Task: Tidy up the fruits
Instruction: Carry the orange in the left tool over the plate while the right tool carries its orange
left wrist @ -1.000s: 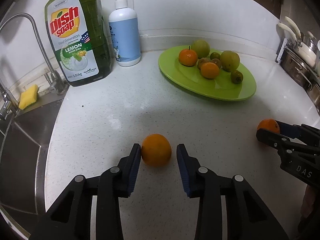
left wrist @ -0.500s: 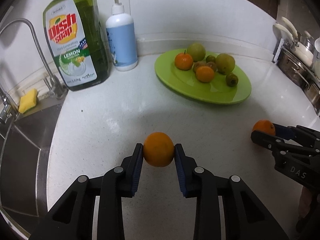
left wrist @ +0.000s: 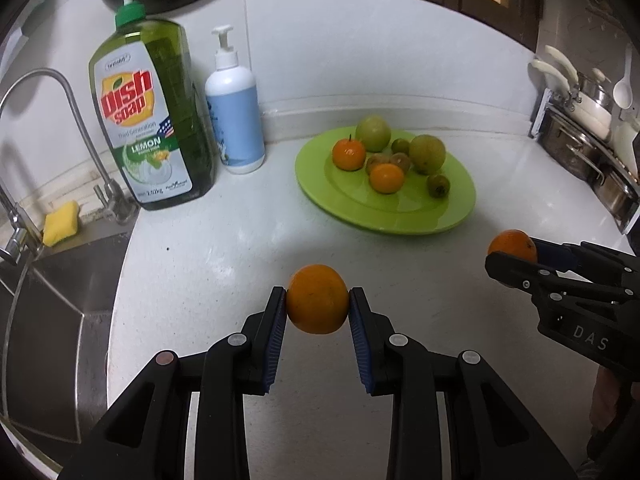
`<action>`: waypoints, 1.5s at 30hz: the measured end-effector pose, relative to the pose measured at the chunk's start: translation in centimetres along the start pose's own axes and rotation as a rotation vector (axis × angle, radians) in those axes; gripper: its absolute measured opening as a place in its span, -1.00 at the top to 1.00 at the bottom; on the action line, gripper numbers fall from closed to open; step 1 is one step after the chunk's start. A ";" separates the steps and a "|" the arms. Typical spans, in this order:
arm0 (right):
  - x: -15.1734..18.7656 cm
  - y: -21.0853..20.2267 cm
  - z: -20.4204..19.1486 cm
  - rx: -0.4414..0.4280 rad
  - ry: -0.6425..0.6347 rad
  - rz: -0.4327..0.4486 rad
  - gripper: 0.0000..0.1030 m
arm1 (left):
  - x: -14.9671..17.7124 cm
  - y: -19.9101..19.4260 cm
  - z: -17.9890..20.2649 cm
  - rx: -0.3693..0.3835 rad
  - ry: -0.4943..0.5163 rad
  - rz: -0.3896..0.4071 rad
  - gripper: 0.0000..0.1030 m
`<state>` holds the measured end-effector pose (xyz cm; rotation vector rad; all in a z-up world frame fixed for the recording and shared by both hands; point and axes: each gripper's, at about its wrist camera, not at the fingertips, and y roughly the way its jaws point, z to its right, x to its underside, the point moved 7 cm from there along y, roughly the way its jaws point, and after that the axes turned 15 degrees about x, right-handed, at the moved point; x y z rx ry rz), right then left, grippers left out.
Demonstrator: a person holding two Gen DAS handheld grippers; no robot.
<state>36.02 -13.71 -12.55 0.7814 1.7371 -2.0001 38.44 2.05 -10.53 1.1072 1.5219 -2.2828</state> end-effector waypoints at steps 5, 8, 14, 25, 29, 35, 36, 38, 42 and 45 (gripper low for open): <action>-0.8 -0.9 0.1 -0.005 0.004 0.025 0.16 | -1.1 -0.8 0.7 0.009 0.029 0.032 0.39; -1.5 -1.3 0.2 -0.009 0.009 0.043 0.16 | -1.9 -1.0 1.3 0.009 0.058 0.048 0.39; -3.0 -1.2 0.4 -0.007 0.012 0.074 0.16 | -3.8 -0.8 1.6 0.016 0.087 0.076 0.39; -5.8 1.6 -0.1 0.012 0.004 0.099 0.16 | -7.1 2.2 1.1 0.036 0.112 0.086 0.39; -6.8 2.9 -0.4 0.011 -0.002 0.093 0.16 | -8.1 3.4 0.9 0.067 0.109 0.080 0.39; -7.5 4.4 -0.7 0.009 -0.001 0.084 0.16 | -9.7 5.7 0.4 0.096 0.121 0.067 0.39; -7.6 4.7 -0.8 0.009 -0.001 0.079 0.16 | -9.9 6.2 0.3 0.101 0.121 0.060 0.39; -7.6 5.3 -0.9 0.007 0.003 0.069 0.16 | -10.1 7.2 0.1 0.106 0.119 0.043 0.39; -7.6 6.3 -1.2 0.011 0.004 0.052 0.16 | -10.0 9.1 -0.4 0.114 0.117 0.011 0.39; -7.6 7.1 -1.1 0.011 0.011 0.036 0.16 | -10.0 10.1 -0.5 0.120 0.114 -0.005 0.39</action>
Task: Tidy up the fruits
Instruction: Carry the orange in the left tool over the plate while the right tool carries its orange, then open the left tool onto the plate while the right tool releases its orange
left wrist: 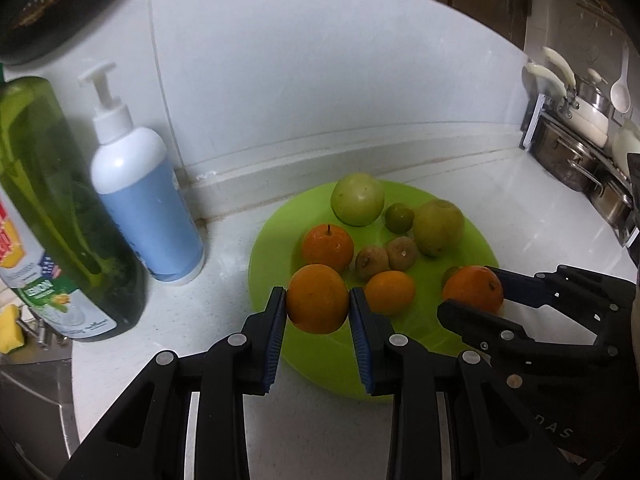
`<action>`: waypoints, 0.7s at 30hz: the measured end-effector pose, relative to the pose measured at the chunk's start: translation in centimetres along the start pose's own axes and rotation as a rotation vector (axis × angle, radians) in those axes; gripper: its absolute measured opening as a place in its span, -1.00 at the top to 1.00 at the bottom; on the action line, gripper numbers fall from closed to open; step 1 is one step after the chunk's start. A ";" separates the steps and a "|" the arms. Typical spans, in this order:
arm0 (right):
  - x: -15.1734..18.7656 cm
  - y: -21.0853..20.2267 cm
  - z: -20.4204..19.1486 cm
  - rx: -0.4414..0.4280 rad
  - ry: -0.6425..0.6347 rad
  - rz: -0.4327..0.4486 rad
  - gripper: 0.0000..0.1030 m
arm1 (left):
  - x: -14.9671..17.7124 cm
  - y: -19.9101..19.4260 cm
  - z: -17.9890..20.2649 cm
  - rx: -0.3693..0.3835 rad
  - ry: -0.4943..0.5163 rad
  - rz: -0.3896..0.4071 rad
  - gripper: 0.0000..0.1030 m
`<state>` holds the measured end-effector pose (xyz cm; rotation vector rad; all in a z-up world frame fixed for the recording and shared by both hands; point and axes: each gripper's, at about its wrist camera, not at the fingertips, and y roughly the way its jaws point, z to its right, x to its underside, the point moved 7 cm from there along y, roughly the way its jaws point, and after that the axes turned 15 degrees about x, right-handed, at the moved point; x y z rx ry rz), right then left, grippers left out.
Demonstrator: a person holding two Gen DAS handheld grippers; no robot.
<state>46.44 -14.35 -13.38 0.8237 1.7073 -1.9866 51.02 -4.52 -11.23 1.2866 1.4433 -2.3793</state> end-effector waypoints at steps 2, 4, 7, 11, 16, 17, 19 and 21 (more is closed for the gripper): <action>0.0 0.5 0.1 0.000 0.004 -0.005 0.16 | 0.0 0.8 -0.1 0.008 0.000 -0.012 0.39; 0.0 0.8 0.0 0.000 0.003 -0.010 0.16 | 0.0 1.4 -0.1 0.010 0.006 -0.021 0.39; 0.1 1.1 0.1 -0.002 0.005 -0.015 0.16 | 0.1 2.1 -0.3 0.016 0.005 -0.031 0.39; 0.4 1.6 -0.1 -0.003 0.004 -0.024 0.16 | 0.2 2.6 -0.6 0.017 0.006 -0.041 0.39; 0.5 1.7 -0.2 -0.002 -0.001 -0.021 0.16 | 0.4 3.2 -0.7 0.021 0.011 -0.054 0.39; 0.5 1.8 -0.3 -0.002 -0.003 -0.021 0.16 | 0.5 3.2 -0.8 0.020 0.011 -0.054 0.39; 0.4 1.8 -0.3 -0.001 -0.005 -0.020 0.16 | 0.5 3.2 -0.7 0.027 0.010 -0.051 0.35; 0.5 1.8 -0.3 -0.001 -0.005 -0.021 0.16 | 0.4 3.2 -0.7 0.023 0.013 -0.049 0.33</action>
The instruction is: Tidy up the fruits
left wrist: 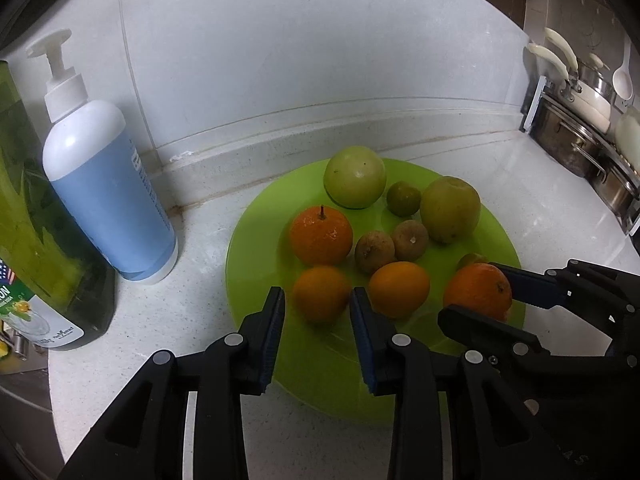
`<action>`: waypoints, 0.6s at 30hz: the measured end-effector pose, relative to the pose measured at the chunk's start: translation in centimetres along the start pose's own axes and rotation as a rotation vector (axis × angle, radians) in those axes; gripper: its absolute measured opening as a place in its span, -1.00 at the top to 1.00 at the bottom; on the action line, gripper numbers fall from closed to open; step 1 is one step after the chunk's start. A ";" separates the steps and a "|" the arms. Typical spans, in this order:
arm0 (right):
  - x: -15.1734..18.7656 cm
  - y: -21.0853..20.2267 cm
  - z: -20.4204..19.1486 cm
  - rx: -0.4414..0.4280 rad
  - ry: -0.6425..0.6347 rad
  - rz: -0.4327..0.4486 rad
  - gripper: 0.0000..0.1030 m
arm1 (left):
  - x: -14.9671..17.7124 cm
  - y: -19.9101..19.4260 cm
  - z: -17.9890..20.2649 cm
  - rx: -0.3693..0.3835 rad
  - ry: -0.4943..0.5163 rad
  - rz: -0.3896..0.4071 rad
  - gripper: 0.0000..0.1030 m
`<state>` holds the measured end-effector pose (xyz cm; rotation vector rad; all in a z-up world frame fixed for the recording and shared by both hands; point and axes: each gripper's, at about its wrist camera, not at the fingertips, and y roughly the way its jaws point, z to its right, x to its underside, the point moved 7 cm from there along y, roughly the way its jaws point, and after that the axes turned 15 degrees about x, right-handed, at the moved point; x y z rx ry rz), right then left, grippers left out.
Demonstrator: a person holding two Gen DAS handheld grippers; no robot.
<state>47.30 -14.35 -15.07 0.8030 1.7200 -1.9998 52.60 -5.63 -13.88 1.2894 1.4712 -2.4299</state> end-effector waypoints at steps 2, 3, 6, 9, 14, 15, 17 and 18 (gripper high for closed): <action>0.0 0.0 0.1 -0.002 0.003 -0.003 0.16 | 0.0 -0.3 -0.1 -0.011 0.000 0.004 0.28; 0.0 0.0 0.1 -0.002 0.003 -0.003 0.16 | 0.0 -0.5 -0.2 -0.015 -0.003 0.009 0.28; 0.1 -0.1 0.1 0.003 0.003 -0.001 0.15 | 0.1 -1.4 -0.4 -0.029 -0.012 0.020 0.19; -0.1 -0.4 0.1 0.006 0.005 0.010 0.05 | 0.3 -2.4 -0.6 -0.055 -0.011 0.033 0.15; -0.3 -1.6 0.3 0.028 0.003 0.042 -0.11 | 0.6 -4.8 -0.6 -0.101 -0.030 0.064 0.05; -0.2 -2.0 0.4 0.030 0.004 0.044 -0.11 | 0.8 -5.5 -0.5 -0.116 -0.036 0.070 0.01; -0.1 -2.6 0.5 0.036 0.007 0.049 -0.11 | 1.0 -6.6 -0.2 -0.127 -0.046 0.087 -0.01; 0.0 -3.1 0.7 0.042 0.009 0.054 -0.11 | 1.2 -7.5 0.0 -0.138 -0.049 0.099 -0.04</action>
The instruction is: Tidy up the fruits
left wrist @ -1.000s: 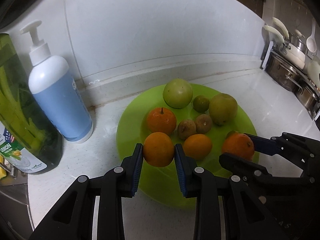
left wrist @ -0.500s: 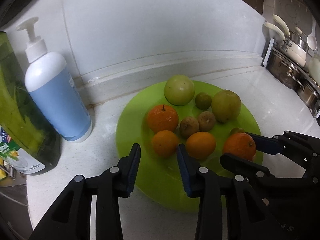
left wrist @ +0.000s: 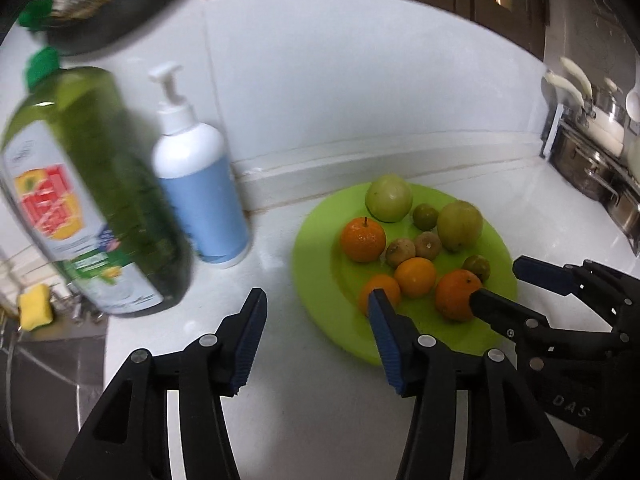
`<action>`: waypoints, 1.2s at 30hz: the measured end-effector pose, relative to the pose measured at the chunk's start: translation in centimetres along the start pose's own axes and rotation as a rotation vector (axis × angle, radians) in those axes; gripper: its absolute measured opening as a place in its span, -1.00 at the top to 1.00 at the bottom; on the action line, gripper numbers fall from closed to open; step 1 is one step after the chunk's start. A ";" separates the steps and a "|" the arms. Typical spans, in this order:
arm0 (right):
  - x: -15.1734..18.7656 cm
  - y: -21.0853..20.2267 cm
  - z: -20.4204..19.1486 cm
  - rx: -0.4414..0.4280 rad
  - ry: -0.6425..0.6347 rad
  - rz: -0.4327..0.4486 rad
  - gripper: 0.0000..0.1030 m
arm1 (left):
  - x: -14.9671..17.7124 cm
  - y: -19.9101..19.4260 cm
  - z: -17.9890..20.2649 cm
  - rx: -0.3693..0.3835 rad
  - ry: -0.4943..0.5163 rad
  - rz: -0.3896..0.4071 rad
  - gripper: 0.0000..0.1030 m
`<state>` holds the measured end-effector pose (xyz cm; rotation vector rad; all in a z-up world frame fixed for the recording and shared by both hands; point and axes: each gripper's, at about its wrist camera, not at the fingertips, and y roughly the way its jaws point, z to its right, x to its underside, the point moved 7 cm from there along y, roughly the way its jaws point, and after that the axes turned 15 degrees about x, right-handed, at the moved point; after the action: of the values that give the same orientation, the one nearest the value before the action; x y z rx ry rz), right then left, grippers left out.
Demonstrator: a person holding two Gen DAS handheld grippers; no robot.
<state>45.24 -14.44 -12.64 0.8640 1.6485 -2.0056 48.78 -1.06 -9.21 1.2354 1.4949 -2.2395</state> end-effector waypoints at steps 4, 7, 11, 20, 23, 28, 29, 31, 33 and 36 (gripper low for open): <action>0.3 -2.0 0.4 0.016 0.013 0.019 -0.27 | 0.6 -2.8 0.7 -0.030 0.007 0.033 -0.13; 0.8 -4.3 0.7 0.038 0.018 0.048 -0.31 | 1.1 -4.9 1.4 -0.040 0.004 0.054 -0.26; 1.5 -7.3 1.1 0.060 0.035 0.080 -0.42 | 2.0 -8.1 2.3 -0.034 0.012 0.089 -0.37; 4.4 -14.3 2.3 0.107 0.085 0.136 -0.50 | 4.7 -13.8 4.3 -0.033 0.031 0.141 -0.71; 5.4 -16.3 2.7 0.117 0.083 0.154 -0.52 | 5.5 -15.5 5.4 -0.056 0.042 0.154 -0.79; 6.7 -19.2 4.0 0.122 0.077 0.183 -0.62 | 7.0 -18.2 7.5 -0.067 0.024 0.180 -0.90; 7.0 -19.8 4.3 0.119 0.077 0.188 -0.62 | 7.3 -18.6 7.9 -0.073 0.021 0.183 -0.92; 7.7 -20.9 5.0 0.113 0.069 0.192 -0.64 | 7.9 -19.6 8.9 -0.088 0.015 0.194 -0.94; 8.4 -21.8 5.5 0.107 0.061 0.189 -0.65 | 8.6 -20.5 9.9 -0.100 0.004 0.205 -0.95; 9.4 -23.2 6.4 0.095 0.046 0.196 -0.65 | 9.4 -21.6 11.2 -0.113 -0.005 0.220 -1.00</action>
<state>21.90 -14.77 -1.55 1.0689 1.4405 -1.9541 24.85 2.70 0.51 1.2895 1.3881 -1.9891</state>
